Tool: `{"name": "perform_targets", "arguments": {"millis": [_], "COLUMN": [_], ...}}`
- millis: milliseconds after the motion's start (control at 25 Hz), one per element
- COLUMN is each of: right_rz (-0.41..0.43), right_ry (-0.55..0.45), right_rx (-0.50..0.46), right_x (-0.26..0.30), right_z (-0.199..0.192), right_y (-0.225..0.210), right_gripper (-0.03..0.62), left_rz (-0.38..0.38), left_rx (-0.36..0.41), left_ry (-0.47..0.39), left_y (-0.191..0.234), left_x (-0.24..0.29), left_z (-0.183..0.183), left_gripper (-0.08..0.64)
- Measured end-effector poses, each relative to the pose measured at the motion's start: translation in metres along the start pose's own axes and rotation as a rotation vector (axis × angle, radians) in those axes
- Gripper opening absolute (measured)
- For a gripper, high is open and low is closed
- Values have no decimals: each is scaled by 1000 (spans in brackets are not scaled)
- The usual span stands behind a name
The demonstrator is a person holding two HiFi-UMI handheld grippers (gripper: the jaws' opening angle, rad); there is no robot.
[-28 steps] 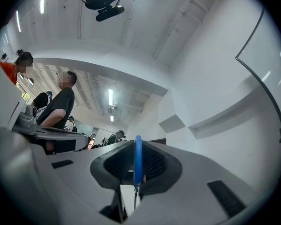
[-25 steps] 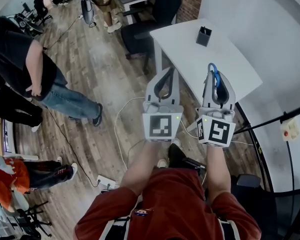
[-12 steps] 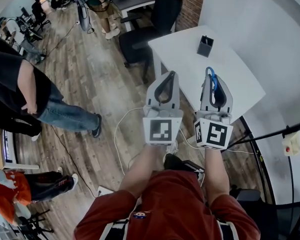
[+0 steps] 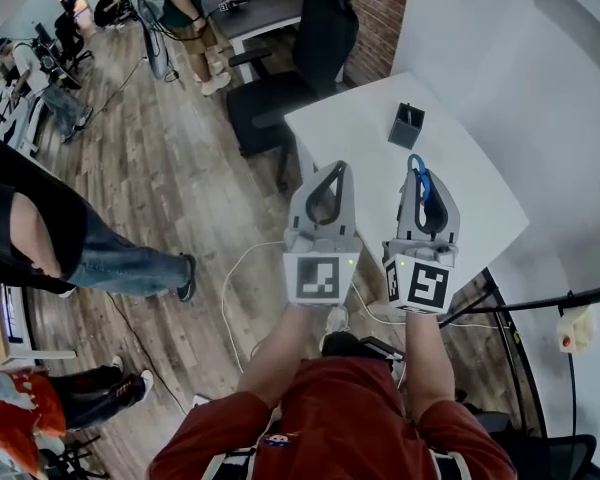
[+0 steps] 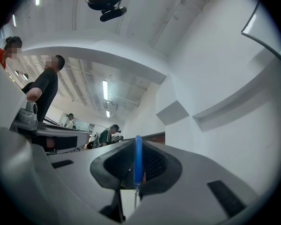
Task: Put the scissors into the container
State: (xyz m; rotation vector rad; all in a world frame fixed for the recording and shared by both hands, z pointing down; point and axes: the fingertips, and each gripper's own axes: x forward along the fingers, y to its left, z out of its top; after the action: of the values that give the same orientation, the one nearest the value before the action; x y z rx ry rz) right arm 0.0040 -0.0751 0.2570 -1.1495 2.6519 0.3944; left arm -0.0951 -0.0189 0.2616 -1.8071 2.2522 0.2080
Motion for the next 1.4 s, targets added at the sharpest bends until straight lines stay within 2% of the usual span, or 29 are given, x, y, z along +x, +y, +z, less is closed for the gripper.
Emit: {"name": "perform_targets", "arguments": {"millis": [360, 600, 960, 1200, 1400], "right_rz": [-24, -76, -212, -304, -380], "right_ry": [14, 11, 45, 64, 73], "right_rx": [2, -3, -44, -67, -74], "right_x": [67, 91, 122, 162, 186], "right_z": [-31, -39, -68, -79, -85], "right_y": [-39, -65, -81, -77, -73], "right_gripper": [52, 54, 52, 52, 52], "left_rz": [-21, -70, -245, -366, -433], "left_rx": [10, -11, -47, -55, -87], "left_ry": [0, 13, 7, 4, 1], "left_y": [6, -3, -9, 7, 24], "left_x": [86, 127, 188, 229, 253], "left_z": [-22, -32, -60, -73, -81], "left_gripper": [12, 12, 12, 12, 12]}}
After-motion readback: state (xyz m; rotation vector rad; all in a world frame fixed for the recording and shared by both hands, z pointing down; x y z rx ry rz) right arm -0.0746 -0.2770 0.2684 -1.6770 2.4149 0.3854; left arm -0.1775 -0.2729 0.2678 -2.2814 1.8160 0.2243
